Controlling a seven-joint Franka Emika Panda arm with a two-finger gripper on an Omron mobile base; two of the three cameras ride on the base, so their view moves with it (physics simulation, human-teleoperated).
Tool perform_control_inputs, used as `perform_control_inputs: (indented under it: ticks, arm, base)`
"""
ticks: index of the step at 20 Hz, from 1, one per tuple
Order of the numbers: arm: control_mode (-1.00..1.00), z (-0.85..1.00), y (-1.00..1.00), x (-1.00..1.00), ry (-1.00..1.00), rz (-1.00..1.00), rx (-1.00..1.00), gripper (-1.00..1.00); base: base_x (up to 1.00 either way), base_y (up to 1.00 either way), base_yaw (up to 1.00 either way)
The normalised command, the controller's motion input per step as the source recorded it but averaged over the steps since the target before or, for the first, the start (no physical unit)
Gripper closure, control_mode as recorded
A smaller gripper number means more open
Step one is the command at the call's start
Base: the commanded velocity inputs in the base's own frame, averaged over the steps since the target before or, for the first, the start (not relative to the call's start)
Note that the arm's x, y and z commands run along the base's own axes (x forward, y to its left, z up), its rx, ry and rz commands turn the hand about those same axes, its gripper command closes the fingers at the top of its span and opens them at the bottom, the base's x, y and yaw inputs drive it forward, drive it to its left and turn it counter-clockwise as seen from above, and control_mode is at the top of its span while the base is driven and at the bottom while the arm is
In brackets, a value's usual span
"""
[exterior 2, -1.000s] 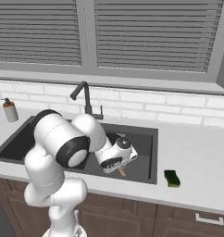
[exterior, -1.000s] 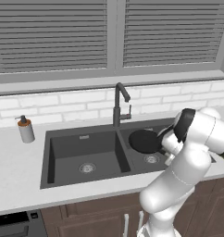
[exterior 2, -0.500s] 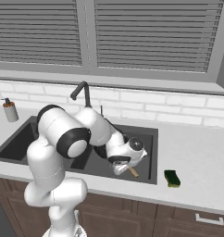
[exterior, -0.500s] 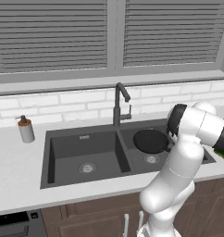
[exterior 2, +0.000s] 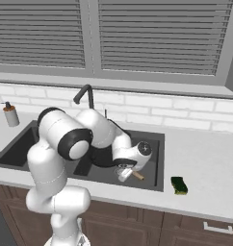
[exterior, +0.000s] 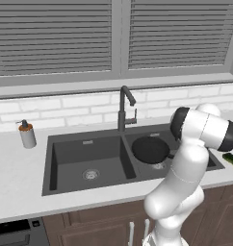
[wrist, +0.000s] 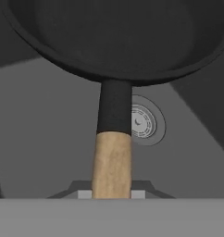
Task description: Pick the pan and sponge and place them into the sink. Then turn on the water.
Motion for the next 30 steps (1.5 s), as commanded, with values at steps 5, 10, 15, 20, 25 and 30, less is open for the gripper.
perform_control_inputs:
  ticks: [5,10,15,20,25,30]
  arm:
    - [-1.00,-0.22,0.05,0.00,0.00,0.02,-0.09,1.00]
    - [-1.00,-0.28,0.00,0.00,0.00,0.00,-0.06,1.00]
    - [-1.00,-0.10,0.03,0.03,0.00,0.00,-0.02,1.00]
    - [-1.00,-0.16,0.11,0.19,0.00,0.00,-0.02,1.00]
    - [-1.00,-0.20,0.18,0.29,0.00,0.00,-0.03,1.00]
    - [-1.00,-0.25,0.03,0.13,0.00,0.00,-0.02,1.00]
  base:
    - [0.00,0.00,0.00]
    - [0.00,0.00,0.00]
    - [0.00,0.00,0.00]
    - [0.00,0.00,0.00]
    - [0.00,0.00,0.00]
    - [0.00,0.00,0.00]
